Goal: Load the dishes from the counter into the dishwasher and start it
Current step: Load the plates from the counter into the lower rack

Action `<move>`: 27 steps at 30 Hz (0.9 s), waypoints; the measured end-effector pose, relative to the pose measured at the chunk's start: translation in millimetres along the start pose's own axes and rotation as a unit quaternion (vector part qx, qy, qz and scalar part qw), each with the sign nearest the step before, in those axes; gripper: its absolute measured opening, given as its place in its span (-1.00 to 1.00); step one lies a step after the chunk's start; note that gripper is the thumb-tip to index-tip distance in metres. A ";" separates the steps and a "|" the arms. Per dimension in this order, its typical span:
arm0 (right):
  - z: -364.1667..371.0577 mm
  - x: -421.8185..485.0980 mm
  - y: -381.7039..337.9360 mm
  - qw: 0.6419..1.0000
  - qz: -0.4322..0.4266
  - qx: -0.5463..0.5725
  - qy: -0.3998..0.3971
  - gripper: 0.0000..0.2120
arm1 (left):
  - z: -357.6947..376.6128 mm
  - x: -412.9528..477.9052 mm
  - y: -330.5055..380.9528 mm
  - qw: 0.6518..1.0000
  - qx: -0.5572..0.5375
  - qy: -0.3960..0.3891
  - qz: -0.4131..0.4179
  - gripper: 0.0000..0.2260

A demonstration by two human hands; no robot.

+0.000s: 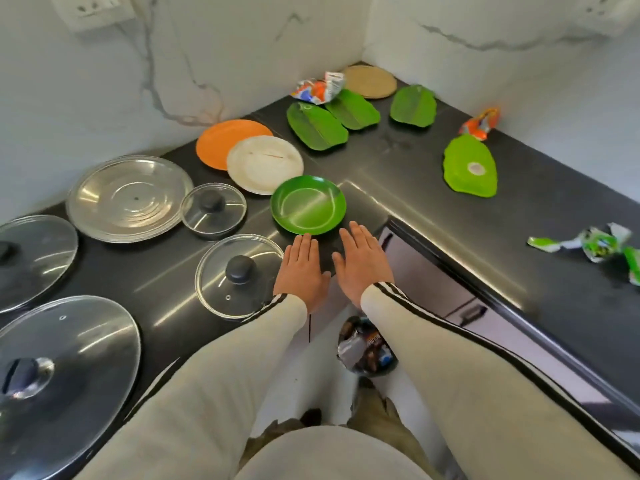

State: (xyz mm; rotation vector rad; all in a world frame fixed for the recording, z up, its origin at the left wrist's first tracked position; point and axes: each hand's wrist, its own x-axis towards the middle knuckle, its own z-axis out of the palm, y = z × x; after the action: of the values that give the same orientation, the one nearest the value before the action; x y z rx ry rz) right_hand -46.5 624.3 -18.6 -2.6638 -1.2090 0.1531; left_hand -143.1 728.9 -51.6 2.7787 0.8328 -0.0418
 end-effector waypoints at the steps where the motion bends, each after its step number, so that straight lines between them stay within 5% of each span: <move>1: 1.0 11.1 -3.0 1.000 -0.015 0.000 -0.002 -0.45 | -0.2 4.2 -3.2 1.000 -0.002 0.010 -0.012 -0.33; 13: -14.7 155.3 9.1 0.990 -0.137 0.038 0.002 -0.49 | -26.5 91.4 -10.0 0.979 -0.039 0.076 -0.184 -0.36; 20: -22.4 254.7 -11.4 0.984 -0.141 0.080 -0.075 -0.51 | -73.7 164.8 -59.5 0.957 -0.065 0.107 -0.260 -0.36; 23: -17.3 295.1 -26.2 0.981 -0.132 0.103 -0.099 -0.50 | -94.4 206.5 -96.5 0.920 -0.163 0.154 -0.320 -0.39; 27: 0.3 338.3 -44.3 0.980 -0.101 0.123 -0.118 -0.49 | -109.6 257.7 -151.4 0.826 -0.280 0.193 -0.450 -0.43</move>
State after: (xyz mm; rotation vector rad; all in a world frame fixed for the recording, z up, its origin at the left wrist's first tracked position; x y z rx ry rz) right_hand 143.5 907.5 -10.9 -2.3449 -1.4176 0.5597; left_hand -14.4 1016.1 -3.1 1.6597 1.8281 0.5224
